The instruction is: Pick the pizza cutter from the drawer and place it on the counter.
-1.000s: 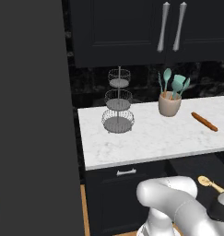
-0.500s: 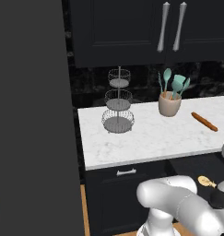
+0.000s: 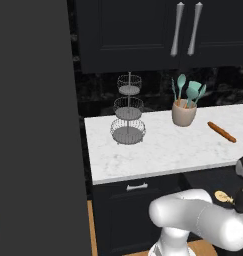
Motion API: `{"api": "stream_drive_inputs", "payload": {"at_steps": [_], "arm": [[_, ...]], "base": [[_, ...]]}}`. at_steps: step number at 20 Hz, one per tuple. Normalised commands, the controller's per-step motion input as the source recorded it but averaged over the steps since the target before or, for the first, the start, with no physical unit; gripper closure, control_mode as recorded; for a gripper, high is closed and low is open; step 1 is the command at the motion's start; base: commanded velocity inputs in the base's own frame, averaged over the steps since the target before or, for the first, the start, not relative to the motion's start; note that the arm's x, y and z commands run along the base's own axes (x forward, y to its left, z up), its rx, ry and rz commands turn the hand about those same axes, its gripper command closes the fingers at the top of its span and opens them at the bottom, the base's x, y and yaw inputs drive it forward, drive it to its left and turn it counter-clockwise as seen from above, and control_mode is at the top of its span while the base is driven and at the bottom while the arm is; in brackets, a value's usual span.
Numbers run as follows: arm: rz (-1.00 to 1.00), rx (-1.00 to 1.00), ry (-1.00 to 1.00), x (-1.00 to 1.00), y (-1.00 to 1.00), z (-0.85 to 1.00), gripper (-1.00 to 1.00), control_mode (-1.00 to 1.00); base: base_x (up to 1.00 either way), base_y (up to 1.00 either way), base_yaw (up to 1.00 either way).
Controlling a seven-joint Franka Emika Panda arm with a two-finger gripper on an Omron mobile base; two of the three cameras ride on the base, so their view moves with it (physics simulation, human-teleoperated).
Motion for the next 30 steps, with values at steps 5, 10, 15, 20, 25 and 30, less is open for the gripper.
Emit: {"api": "stream_drive_inputs", "payload": {"at_steps": [5, 10, 15, 20, 25, 30], "arm": [[0.07, 0.00, -0.01, 0.00, -0.01, -0.44, -1.00, -1.00], [0.00, 0.22, -0.01, 0.00, 0.00, -0.20, -1.00, -1.00], [0.00, 0.11, -0.04, 0.10, -0.07, 0.00, -1.00, -1.00], [0.00, 0.03, 0.00, 0.07, -0.15, -0.03, -1.00, -1.00], [0.00, 0.00, -0.01, 0.02, 0.00, -0.30, -1.00, -1.00], [0.00, 0.00, -0.05, 0.20, 0.00, -0.36, -1.00, -1.00]], "base": [[0.00, 0.00, 0.00], [0.00, 0.00, 0.00], [0.00, 0.00, 0.00], [0.00, 0.00, 0.00], [0.00, 0.00, 0.00], [0.00, 0.00, 0.00]]}}
